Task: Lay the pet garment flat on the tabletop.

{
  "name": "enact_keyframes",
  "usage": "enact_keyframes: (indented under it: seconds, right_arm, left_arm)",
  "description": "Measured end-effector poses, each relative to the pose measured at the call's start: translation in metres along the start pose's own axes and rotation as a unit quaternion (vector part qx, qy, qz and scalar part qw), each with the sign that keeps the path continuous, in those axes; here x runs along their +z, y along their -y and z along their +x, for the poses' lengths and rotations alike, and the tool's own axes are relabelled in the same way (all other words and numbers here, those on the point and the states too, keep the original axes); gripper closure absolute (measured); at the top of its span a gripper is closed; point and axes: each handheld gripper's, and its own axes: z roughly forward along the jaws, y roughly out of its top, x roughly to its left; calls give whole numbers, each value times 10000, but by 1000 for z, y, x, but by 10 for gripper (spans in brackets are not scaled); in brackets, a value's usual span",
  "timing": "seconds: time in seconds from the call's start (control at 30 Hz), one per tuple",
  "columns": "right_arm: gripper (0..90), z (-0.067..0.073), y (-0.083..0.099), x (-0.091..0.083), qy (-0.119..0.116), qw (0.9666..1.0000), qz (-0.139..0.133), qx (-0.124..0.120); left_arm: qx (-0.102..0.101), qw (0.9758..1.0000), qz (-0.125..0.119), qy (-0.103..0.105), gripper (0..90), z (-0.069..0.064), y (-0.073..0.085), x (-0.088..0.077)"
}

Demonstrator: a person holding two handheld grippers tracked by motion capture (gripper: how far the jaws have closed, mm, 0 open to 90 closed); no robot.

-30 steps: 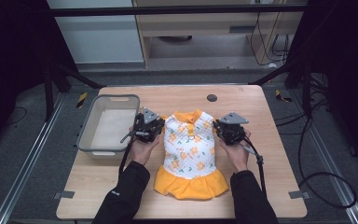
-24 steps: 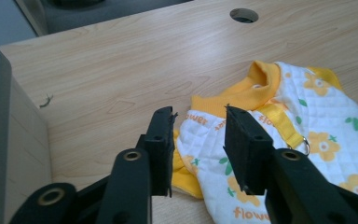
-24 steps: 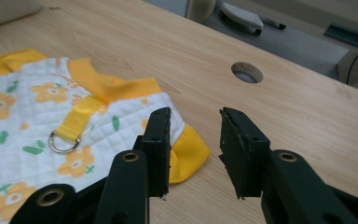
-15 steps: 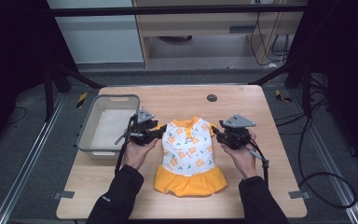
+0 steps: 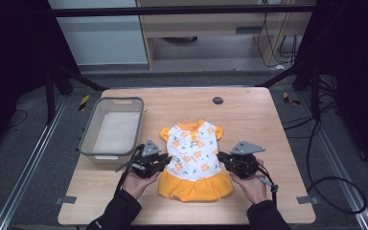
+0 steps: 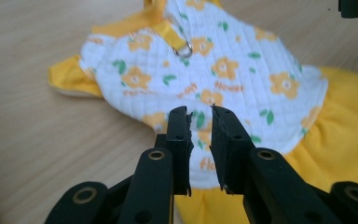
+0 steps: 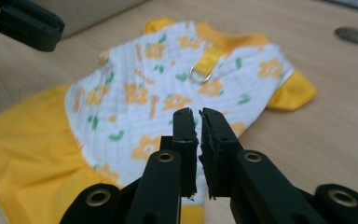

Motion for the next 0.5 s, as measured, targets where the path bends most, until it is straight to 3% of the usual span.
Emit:
enact_keyframes:
  seconds: [0.13,0.2,0.27,0.37,0.5]
  right_arm:
    - [854,8,21,15,-149,9990,411,-8]
    - [848,10,27,20,-187,9982,570,-74]
    - [835,11,31,22,-218,9976,651,-96]
    - [831,12,38,25,-268,9971,704,68]
    - [831,15,44,24,-288,9966,774,34]
  left_arm:
    - [54,9992,395,78,769,-4,13,20]
    - [190,9981,582,60,767,-7,18,27]
    - [273,9973,670,84,764,-8,21,31]
    - [287,9967,752,93,767,-8,22,31]
    - [396,9958,820,83,767,-8,25,28]
